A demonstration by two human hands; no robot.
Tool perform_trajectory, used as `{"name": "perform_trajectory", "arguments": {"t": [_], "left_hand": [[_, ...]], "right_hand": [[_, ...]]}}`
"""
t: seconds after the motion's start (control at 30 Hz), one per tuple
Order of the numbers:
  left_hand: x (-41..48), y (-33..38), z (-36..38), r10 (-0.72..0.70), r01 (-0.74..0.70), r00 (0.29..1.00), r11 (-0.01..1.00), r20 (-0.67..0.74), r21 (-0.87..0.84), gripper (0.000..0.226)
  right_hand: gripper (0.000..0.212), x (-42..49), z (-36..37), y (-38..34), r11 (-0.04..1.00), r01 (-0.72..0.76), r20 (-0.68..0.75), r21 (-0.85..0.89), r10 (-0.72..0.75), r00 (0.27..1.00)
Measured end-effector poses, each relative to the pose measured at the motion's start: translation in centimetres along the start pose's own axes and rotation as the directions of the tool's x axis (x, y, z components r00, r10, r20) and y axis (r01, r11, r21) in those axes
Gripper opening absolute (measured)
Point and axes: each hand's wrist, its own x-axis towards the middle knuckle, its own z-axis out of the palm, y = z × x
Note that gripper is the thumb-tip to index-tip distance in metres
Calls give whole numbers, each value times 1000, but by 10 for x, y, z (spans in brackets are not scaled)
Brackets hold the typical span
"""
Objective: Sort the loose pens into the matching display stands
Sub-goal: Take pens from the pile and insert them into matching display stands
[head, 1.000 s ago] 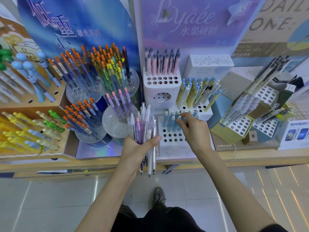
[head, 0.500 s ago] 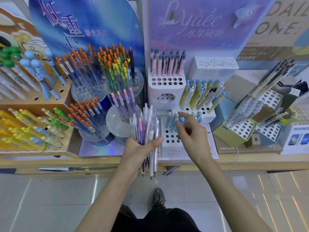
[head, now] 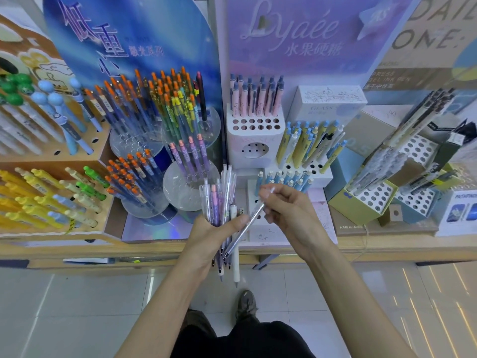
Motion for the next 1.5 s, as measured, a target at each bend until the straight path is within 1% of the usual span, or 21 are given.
{"name": "perform_trajectory", "arguments": {"t": [0.1, 0.13, 0.23, 0.3, 0.43, 0.5, 0.57, 0.67, 0.73, 0.8, 0.87, 0.93, 1.0, 1.07, 1.13, 1.2, 1.23, 1.33, 1.4, 1.43, 1.5], "left_hand": [[1, -1, 9, -51, 51, 999, 998, -19, 28, 29], [2, 0, 13, -60, 60, 998, 998, -24, 26, 28], [5, 3, 25, -60, 61, 998, 998, -15, 25, 14], [8, 6, 33, -57, 55, 998, 997, 37, 60, 16], [16, 13, 49, -53, 43, 990, 996, 128, 79, 23], [20, 15, 58, -51, 39, 989, 995, 138, 90, 30], [26, 15, 68, -38, 26, 989, 996, 143, 84, 32], [30, 16, 83, -36, 27, 989, 997, 145, 66, 28], [32, 16, 93, -30, 19, 989, 997, 143, 79, 30], [35, 15, 105, -42, 34, 991, 997, 124, 69, 28], [37, 16, 119, -47, 41, 992, 998, 119, 58, 24], [36, 16, 135, -53, 50, 992, 998, 115, 26, 17], [31, 16, 149, -35, 37, 993, 999, 110, -11, 16], [28, 15, 164, -23, 27, 995, 999, 102, -32, 16], [26, 14, 176, -40, 46, 996, 997, 85, -68, 3], [23, 13, 185, -53, 58, 997, 994, 52, -94, 15], [22, 12, 188, -53, 57, 998, 993, 38, -101, 19], [17, 10, 195, -54, 56, 998, 993, 19, -108, 8], [15, 10, 198, -51, 51, 999, 990, 0, -128, 7], [14, 10, 199, -46, 45, 999, 990, -6, -130, 8], [12, 11, 201, -36, 35, 999, 991, -6, -128, 11]], "right_hand": [[12, -9, -9, -7, 998, 52, -106, 41, -48, 993], [14, -12, -13, -10, 995, 78, -152, 58, -69, 986], [15, -20, -28, -19, 982, 165, -257, 97, -135, 957], [16, -23, -40, -22, 970, 228, -332, 82, -189, 924], [14, -30, -62, -27, 954, 299, -517, -2, -257, 817], [12, -33, -76, -27, 946, 320, -593, -45, -283, 754], [8, -33, -93, -27, 939, 330, -648, -97, -311, 695], [5, -32, -120, -32, 931, 317, -694, -183, -350, 629], [6, -29, -138, -35, 916, 315, -703, -247, -393, 593], [9, -23, -156, -39, 888, 282, -686, -363, -460, 564], [11, -16, -172, -41, 856, 265, -644, -445, -511, 570], [11, -9, -186, -44, 837, 252, -595, -487, -528, 606], [12, -3, -199, -44, 809, 224, -539, -543, -541, 646], [11, 4, -212, -41, 808, 195, -510, -557, -518, 687], [10, 10, -223, -36, 824, 186, -489, -535, -482, 727], [12, 13, -230, -33, 826, 182, -456, -534, -463, 760], [12, 13, -232, -31, 808, 175, -422, -563, -463, 779], [8, 15, -228, -28, 682, 152, -272, -715, -472, 838], [10, 20, -224, -24, 591, 149, -228, -793, -515, 826], [12, 24, -222, -22, 574, 137, -240, -807, -531, 813], [12, 30, -218, -22, 603, 110, -294, -790, -531, 795]]}}
